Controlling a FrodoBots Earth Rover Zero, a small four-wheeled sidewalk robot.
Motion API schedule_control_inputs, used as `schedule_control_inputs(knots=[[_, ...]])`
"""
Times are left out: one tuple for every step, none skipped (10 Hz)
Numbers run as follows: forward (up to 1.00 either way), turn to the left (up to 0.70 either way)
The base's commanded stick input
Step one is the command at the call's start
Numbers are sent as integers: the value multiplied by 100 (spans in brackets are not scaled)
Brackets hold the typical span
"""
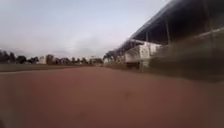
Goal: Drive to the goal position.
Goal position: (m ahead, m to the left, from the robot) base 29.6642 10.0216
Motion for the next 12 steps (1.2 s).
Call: schedule_control_inputs(knots=[[70, 0], [70, 0], [70, 0], [70, 0], [70, 0], [70, 0], [70, 0], [70, 0], [70, 0], [70, 0], [70, 0], [70, 0]])
